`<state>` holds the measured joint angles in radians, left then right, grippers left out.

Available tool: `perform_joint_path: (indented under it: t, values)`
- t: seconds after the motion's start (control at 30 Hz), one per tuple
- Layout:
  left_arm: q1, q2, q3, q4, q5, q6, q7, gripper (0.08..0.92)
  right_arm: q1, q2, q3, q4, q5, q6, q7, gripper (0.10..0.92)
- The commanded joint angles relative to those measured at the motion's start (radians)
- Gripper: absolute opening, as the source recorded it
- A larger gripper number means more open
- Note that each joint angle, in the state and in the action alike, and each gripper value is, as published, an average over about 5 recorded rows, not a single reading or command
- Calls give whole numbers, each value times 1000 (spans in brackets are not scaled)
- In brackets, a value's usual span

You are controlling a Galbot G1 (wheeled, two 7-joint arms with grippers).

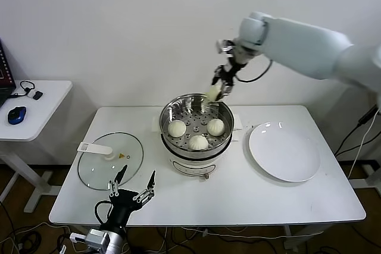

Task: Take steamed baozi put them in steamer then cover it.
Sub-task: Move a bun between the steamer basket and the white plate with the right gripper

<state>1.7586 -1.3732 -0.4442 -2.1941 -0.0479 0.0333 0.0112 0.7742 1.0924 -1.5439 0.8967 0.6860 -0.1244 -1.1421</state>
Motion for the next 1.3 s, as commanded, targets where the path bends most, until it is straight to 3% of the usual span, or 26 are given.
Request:
perform_joint_path:
  t: [0.03,0.67,1.3]
  values:
    - [2,-5,1,2,12,0,1,823,-62,-224,40,-56,-190,112,-24,662]
    - [10,-10,-4,39,28,-11,1,823,-599,-283,543,-242,-504,180,16,664]
    - [4,-9,-4,53,18,-22,-4,823,-719,-159,779,-426,-667,218,112,680]
